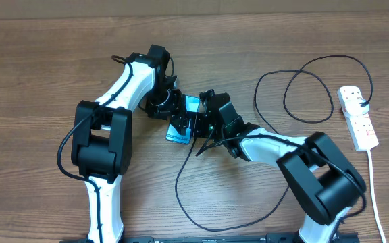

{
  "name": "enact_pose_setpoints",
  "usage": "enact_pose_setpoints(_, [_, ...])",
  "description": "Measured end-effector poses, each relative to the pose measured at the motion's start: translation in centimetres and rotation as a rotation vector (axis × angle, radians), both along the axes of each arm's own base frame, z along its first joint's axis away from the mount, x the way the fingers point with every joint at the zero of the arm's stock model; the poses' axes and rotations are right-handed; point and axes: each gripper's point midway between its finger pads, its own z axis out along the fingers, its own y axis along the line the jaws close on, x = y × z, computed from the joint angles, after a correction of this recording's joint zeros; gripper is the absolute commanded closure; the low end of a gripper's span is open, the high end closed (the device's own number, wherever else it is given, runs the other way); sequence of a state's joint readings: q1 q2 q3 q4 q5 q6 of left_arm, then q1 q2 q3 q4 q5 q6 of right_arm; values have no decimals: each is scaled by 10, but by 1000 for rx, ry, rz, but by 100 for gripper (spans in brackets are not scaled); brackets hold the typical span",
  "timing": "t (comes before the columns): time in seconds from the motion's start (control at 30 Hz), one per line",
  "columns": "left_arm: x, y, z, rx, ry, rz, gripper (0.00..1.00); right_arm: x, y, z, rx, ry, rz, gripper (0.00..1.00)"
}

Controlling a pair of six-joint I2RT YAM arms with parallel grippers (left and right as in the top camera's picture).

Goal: Plug charger to phone and switch on socket

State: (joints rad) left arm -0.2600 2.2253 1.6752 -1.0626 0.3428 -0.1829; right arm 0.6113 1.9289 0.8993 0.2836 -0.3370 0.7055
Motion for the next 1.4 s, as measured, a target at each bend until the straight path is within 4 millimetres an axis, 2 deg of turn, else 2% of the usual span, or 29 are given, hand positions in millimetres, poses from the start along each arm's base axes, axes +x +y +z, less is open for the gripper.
enact_pose_setpoints(0.07, [2, 1, 0, -5, -3, 5, 30, 3, 7, 1, 37, -25, 23, 0])
enact_pose_setpoints(0.17, [5, 7, 1, -6, -5, 21, 18, 6, 13, 0, 82, -35, 48, 0])
enact_pose_setpoints(0.33, [9, 4, 3, -30, -16, 25, 4, 6, 12, 0, 115, -4, 68, 0])
enact_pose_setpoints(0.47, [14, -2, 4, -36, -47, 13, 0, 4, 7, -2, 134, 82, 66, 0])
enact_pose_setpoints(0.57, [18, -6, 4, -26, -74, 0, 1, -2, 3, -2, 134, 164, 62, 0])
enact_pose_setpoints(0.73, [24, -13, 1, 45, -132, -27, 7, -8, 1, -3, 127, 227, 51, 0])
enact_pose_setpoints(1.0, [24, -18, -3, 171, -190, -80, 7, -11, 0, -3, 128, 271, 30, 0])
enact_pose_setpoints(1.03, [24, -18, -4, 188, -196, -87, 8, -11, 1, -3, 128, 272, 29, 0])
enact_pose_setpoints(1.17, [23, -15, -7, 247, -207, -102, 26, -14, 4, -2, 128, 270, 34, 0])
enact_pose_setpoints(1.2, [22, -14, -7, 251, -205, -105, 28, -15, 6, -2, 128, 266, 37, 0])
enact_pose_setpoints(1.4, [15, -11, -7, 264, -175, -101, 26, -17, 9, -2, 126, 269, 39, 0])
